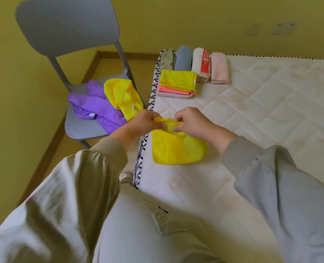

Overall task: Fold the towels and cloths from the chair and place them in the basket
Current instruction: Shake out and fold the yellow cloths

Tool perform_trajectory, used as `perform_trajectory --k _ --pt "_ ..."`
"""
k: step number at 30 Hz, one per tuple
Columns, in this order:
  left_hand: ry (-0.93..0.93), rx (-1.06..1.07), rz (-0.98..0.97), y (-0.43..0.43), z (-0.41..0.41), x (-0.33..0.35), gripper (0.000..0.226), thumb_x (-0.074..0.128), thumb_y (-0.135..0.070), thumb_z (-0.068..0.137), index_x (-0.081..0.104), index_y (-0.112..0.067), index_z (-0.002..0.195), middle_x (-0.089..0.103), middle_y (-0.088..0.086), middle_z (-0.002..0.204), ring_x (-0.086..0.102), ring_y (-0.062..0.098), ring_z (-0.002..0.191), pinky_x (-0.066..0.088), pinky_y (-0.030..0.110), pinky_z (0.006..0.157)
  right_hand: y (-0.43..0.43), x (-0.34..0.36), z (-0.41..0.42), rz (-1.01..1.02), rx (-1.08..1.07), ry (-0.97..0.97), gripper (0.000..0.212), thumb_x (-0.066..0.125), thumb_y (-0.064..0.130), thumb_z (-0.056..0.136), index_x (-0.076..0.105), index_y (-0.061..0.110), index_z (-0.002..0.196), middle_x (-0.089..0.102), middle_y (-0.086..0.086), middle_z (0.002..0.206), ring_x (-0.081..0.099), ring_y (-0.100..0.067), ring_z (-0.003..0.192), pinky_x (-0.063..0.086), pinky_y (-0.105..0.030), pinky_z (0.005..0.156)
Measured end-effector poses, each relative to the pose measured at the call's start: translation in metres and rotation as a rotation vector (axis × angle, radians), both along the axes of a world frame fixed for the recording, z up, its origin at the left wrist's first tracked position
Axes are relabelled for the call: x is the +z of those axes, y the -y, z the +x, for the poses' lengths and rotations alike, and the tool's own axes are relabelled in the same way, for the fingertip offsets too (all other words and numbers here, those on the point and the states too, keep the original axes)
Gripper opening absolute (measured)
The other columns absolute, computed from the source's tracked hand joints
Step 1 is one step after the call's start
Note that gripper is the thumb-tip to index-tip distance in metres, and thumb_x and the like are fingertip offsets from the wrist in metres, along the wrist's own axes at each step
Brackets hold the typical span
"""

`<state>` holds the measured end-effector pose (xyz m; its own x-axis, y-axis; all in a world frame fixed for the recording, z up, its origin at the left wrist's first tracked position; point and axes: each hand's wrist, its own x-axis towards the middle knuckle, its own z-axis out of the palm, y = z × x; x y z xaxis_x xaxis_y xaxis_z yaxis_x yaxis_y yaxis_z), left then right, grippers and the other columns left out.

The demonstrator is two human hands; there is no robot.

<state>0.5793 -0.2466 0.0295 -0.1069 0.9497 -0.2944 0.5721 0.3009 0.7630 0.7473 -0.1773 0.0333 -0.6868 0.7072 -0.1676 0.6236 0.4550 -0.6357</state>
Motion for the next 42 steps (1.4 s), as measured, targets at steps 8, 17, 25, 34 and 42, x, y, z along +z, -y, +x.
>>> perform_trajectory --k 8,17,25,34,42 --pt "-0.204 0.257 0.208 0.032 -0.014 0.015 0.032 0.05 -0.014 0.097 0.043 -0.014 0.067 0.037 -0.002 0.059 0.035 0.011 0.056 0.029 0.022 0.051 -0.002 0.011 0.001 0.082 0.156 0.51 0.032 0.072 0.023 0.078 0.049 0.011 0.06 0.046 -0.005 0.065 0.05 -0.025 0.07 0.031 -0.028 0.049" --pt "0.832 0.505 -0.163 0.069 -0.028 0.041 0.03 0.039 -0.017 0.101 0.046 -0.009 0.129 0.061 0.01 0.114 0.062 0.023 0.094 0.049 0.041 0.083 -0.011 0.025 0.005 -0.784 -0.207 -0.501 0.03 0.061 -0.007 0.082 0.063 0.012 0.105 0.07 -0.004 0.091 0.065 -0.021 0.085 0.057 -0.03 0.071" --pt "0.924 0.484 -0.168 0.058 -0.024 0.049 0.018 0.039 -0.014 0.101 0.055 -0.009 0.106 0.07 0.004 0.101 0.067 0.018 0.086 0.057 0.033 0.073 -0.033 0.057 0.017 -0.993 -0.037 -0.376 0.047 0.077 0.007 0.069 0.062 0.009 0.114 0.065 -0.013 0.119 0.064 -0.028 0.104 0.052 -0.044 0.092" --pt "-0.168 0.58 -0.114 0.032 -0.021 -0.035 0.016 0.058 -0.025 0.093 0.06 -0.014 0.082 0.052 0.004 0.069 0.052 0.024 0.078 0.042 0.031 0.07 -0.046 -0.021 0.006 -0.176 -0.292 0.126 0.036 0.063 0.005 0.078 0.042 0.011 0.049 0.042 -0.009 0.053 0.048 -0.023 0.06 0.037 -0.029 0.055" --pt "0.591 0.814 -0.197 0.007 -0.018 -0.05 0.037 0.039 -0.013 0.102 0.033 -0.004 0.138 0.068 0.02 0.105 0.066 0.024 0.075 0.053 0.034 0.067 -0.049 -0.061 -0.003 -0.489 -0.614 -0.111 0.014 0.048 0.011 0.093 0.058 0.009 0.083 0.055 -0.01 0.062 0.052 -0.021 0.047 0.042 -0.026 0.051"
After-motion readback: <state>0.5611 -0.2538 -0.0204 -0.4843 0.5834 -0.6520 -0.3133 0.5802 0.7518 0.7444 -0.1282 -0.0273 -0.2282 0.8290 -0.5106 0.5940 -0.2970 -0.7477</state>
